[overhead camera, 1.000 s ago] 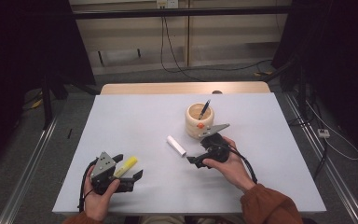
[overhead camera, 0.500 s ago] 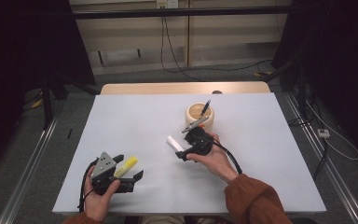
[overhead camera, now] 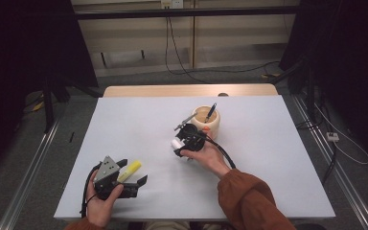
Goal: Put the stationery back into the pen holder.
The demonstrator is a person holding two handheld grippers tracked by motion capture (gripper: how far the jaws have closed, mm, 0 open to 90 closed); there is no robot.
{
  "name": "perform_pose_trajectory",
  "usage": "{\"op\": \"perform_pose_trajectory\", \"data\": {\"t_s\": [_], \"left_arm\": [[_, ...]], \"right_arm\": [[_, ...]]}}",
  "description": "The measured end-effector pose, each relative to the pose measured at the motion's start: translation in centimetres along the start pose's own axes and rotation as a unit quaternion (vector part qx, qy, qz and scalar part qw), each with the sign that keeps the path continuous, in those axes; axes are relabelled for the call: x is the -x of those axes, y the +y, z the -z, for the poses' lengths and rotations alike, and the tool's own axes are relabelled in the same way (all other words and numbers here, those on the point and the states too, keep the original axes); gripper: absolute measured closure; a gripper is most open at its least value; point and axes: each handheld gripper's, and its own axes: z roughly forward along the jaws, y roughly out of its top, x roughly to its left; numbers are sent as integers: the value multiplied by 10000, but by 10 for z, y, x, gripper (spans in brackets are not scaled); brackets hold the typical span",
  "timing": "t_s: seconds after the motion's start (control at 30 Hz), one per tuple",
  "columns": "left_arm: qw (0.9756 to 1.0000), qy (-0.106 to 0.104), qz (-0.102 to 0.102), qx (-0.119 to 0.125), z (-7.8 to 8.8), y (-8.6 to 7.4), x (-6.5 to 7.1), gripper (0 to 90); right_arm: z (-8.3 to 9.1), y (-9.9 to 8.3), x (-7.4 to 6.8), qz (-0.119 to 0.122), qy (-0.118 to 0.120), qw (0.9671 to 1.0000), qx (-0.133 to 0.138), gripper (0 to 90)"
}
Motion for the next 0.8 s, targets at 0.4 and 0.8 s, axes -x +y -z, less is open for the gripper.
{"op": "perform_pose_trajectory", "data": {"t_s": [0.4, 0.8], "left_arm": [[10000, 18, -12, -55, -1, 0, -1, 60], [10000, 2, 0, -55, -1, 0, -1, 60]], "right_arm": [[-14, 6, 2, -35, -132, 9996, -263, 543], [-18, 9, -1, -87, -231, 9987, -455, 685]]}}
